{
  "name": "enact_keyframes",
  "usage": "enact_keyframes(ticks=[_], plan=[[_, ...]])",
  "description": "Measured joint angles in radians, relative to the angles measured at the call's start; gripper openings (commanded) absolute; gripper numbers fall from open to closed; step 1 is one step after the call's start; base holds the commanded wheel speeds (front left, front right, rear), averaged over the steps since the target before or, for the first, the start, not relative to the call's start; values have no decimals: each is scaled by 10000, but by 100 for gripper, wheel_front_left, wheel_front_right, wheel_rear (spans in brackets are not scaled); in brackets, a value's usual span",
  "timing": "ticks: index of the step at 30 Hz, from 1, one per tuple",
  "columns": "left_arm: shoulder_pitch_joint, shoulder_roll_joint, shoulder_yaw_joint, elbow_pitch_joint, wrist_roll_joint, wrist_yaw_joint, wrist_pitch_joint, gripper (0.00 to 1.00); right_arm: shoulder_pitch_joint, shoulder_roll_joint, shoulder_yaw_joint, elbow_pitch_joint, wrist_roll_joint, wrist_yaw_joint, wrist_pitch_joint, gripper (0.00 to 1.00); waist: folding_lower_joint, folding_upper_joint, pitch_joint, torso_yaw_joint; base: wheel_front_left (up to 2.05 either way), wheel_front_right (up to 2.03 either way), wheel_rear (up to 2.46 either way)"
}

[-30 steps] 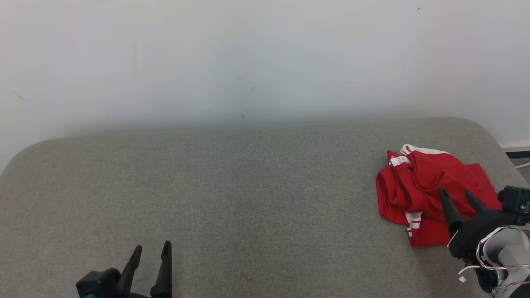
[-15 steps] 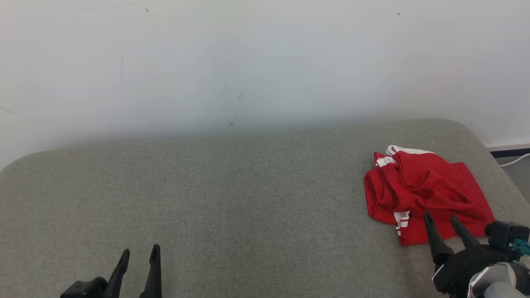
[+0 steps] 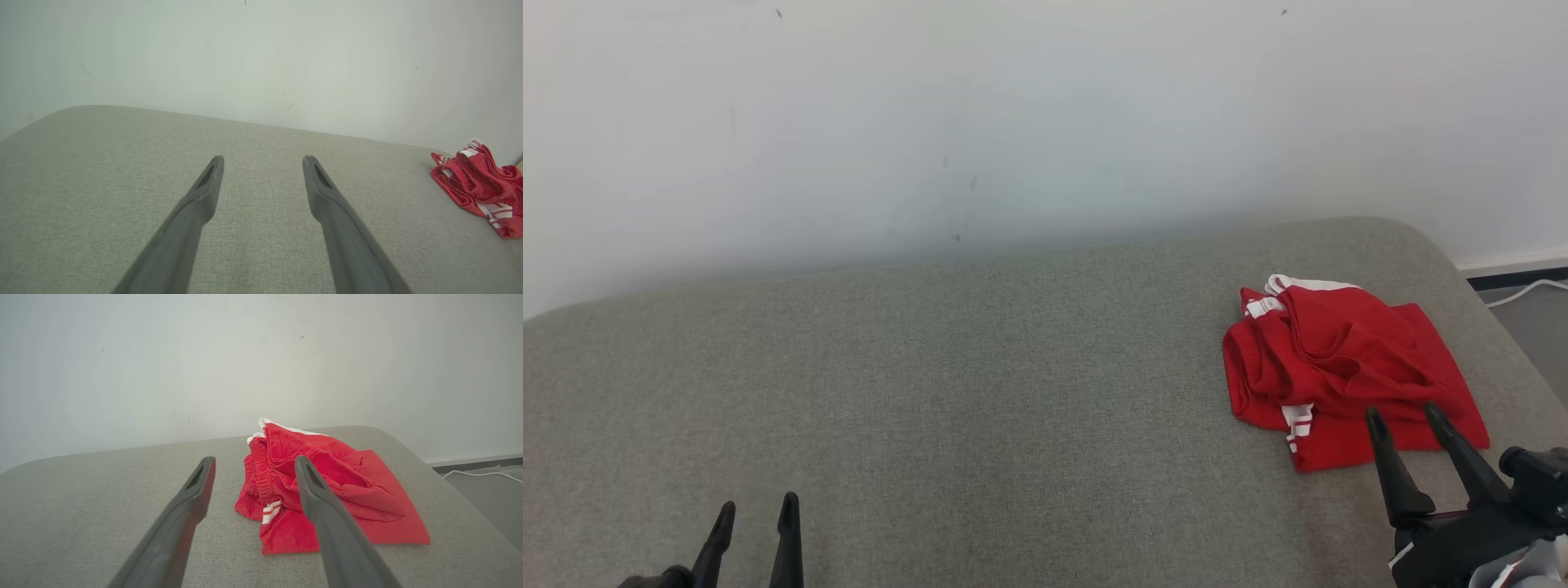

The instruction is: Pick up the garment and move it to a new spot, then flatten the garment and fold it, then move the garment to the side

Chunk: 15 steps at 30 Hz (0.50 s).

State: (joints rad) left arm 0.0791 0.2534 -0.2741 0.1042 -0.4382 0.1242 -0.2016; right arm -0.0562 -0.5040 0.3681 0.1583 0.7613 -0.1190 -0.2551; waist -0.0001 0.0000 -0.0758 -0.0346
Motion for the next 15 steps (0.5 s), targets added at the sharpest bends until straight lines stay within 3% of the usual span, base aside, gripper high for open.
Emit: enact_keyframes(ticks=[8,15], plan=[[1,-228,410,-360,81,0,161,100,968,127,-1212,-1168,-364,-54,0,100,1,0,152,-45,0,0,0],[5,-313,493,-585,349,0,380,100,1565,617,-2071,-1641,-840,-56,0,100,1,0,230,2,0,0,0]])
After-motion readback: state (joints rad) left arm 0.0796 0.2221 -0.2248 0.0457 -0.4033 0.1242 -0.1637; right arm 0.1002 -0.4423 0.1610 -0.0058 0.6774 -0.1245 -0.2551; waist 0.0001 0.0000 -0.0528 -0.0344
